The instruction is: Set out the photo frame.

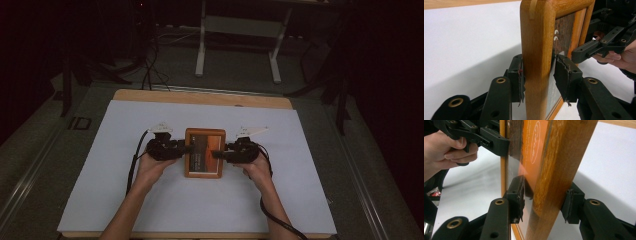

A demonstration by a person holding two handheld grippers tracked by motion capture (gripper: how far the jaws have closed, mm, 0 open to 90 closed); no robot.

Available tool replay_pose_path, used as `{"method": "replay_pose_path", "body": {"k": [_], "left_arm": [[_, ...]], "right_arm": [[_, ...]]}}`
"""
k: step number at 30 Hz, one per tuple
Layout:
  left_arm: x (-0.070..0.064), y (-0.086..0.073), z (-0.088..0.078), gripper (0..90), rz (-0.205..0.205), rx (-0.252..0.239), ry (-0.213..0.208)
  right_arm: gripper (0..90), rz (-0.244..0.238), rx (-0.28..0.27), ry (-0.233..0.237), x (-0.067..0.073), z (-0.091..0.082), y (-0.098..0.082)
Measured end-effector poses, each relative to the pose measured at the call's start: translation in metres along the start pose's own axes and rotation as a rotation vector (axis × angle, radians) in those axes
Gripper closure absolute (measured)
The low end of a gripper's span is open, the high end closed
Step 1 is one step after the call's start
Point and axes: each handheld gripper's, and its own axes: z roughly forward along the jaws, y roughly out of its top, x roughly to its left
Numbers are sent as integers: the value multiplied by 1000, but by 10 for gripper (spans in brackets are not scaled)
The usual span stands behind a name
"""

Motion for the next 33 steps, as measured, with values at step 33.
{"method": "replay_pose_path", "body": {"k": [33], "left_arm": [[3,-12,-17,448,-34,-4,5]], "right_arm": [[403,-43,79,-61,11,-8,1]]}}
